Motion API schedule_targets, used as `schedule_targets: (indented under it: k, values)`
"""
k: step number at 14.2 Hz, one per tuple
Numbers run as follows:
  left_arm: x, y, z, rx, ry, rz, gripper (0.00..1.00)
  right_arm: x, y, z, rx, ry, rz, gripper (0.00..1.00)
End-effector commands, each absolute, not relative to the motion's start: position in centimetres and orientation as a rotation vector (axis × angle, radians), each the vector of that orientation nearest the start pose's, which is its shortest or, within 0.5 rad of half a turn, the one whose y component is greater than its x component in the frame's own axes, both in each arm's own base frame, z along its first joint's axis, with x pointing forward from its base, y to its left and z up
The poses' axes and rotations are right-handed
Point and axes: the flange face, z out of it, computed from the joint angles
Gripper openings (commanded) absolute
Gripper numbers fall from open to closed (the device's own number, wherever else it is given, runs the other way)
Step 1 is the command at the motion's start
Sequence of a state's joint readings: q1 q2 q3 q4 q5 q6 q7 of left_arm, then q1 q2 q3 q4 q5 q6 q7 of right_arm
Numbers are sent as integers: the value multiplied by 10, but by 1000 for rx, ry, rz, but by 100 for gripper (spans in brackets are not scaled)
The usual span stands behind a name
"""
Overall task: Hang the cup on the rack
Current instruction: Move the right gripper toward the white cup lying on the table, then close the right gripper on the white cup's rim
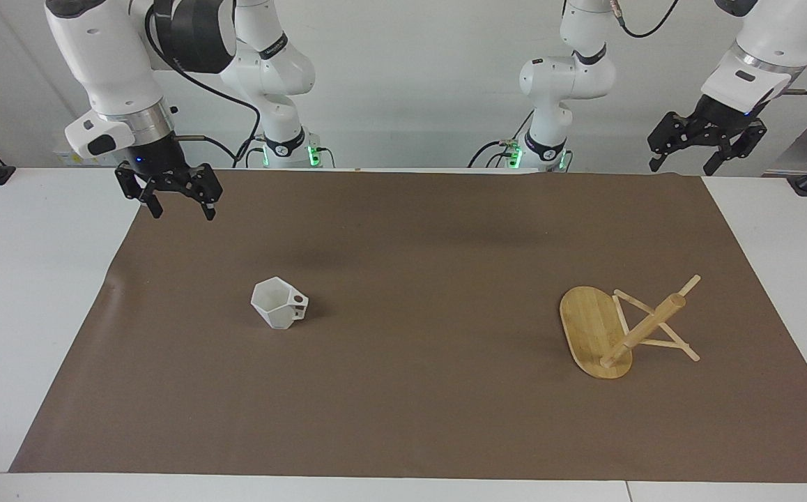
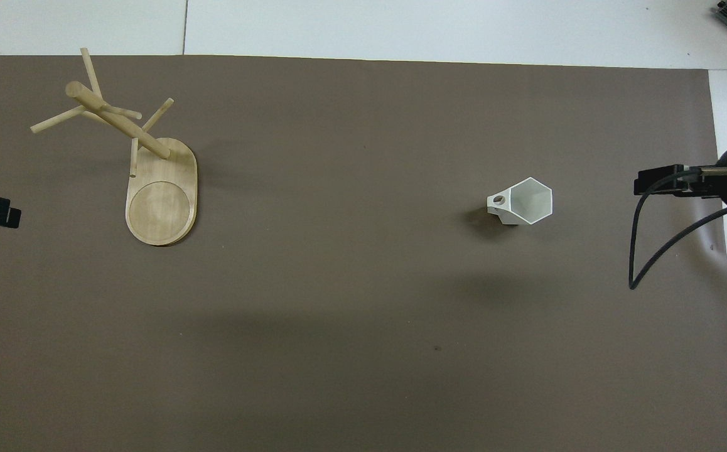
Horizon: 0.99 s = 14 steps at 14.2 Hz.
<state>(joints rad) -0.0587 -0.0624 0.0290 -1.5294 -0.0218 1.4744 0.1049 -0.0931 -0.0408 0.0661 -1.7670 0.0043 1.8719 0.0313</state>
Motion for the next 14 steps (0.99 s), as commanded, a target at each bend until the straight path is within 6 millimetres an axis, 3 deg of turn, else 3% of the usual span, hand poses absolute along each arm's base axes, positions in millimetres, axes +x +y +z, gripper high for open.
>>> schedule_targets:
  k: [1,6,10,14]
  values:
    - [515,-15,667,-3144,199,0,100,569,-8,557,-3105,143,-257,100]
    - [515,-15,667,-3144,199,0,100,593,15,506,-3096,152,-221,100]
    - [515,-14,667,-3144,197,0,100,607,15,455,-3084,199,-238,100]
    - [515,-14,667,-3146,197,-1,100,615,17,421,-3080,198,-237,100]
